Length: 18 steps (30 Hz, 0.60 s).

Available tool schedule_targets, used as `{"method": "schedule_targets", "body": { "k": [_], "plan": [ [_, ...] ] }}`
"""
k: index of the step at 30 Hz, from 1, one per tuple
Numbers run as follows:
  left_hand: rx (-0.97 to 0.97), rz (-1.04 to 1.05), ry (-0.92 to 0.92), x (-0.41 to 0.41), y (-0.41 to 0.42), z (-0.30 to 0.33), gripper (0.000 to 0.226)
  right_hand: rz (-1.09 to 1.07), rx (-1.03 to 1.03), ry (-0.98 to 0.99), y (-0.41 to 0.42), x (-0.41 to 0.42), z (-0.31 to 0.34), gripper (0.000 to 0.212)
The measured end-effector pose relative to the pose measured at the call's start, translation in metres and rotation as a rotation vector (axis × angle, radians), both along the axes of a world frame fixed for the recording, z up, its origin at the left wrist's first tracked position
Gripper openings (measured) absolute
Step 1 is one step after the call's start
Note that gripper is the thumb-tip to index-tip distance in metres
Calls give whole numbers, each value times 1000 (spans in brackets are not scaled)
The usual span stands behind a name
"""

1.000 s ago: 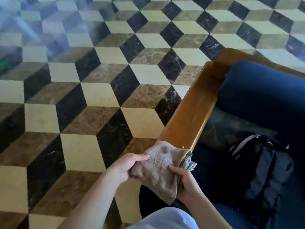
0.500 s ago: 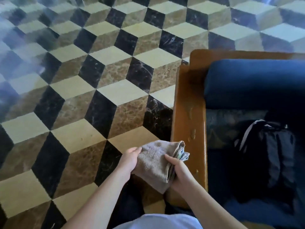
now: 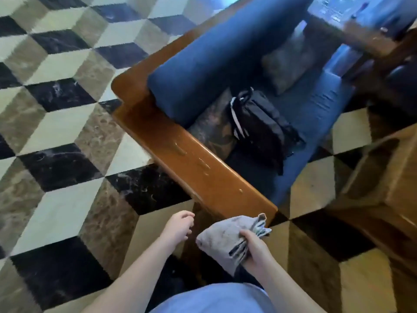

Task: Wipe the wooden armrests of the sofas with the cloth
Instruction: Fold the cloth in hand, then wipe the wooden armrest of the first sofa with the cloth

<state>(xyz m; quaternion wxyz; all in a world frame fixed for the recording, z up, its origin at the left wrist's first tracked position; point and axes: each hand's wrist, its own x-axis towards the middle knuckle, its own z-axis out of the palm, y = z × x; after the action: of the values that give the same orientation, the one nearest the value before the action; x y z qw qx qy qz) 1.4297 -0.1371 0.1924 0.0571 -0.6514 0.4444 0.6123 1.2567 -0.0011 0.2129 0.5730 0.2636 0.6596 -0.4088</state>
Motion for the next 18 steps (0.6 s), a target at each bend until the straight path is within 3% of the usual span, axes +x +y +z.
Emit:
{"method": "schedule_targets", "body": {
  "k": [4,8,11,15,18],
  "plan": [
    [-8,-216,15,-33,-14,-5,26,-173,75,142,24,-14,-5,33],
    [-108,-395,-52,-61,-20,-11,25,34,260,313,26,-30,-25,68],
    [-186,-472,-125,-68,-35,-25,30,28,215,522,-1,-39,-49,64],
    [-248,-577,-159,-69,-62,-47,24,164,217,510,-32,-40,-93,64],
    [-376,-661,-153,-60,-82,-65,22,422,292,876,-40,-23,-118,62]
  ]
}}
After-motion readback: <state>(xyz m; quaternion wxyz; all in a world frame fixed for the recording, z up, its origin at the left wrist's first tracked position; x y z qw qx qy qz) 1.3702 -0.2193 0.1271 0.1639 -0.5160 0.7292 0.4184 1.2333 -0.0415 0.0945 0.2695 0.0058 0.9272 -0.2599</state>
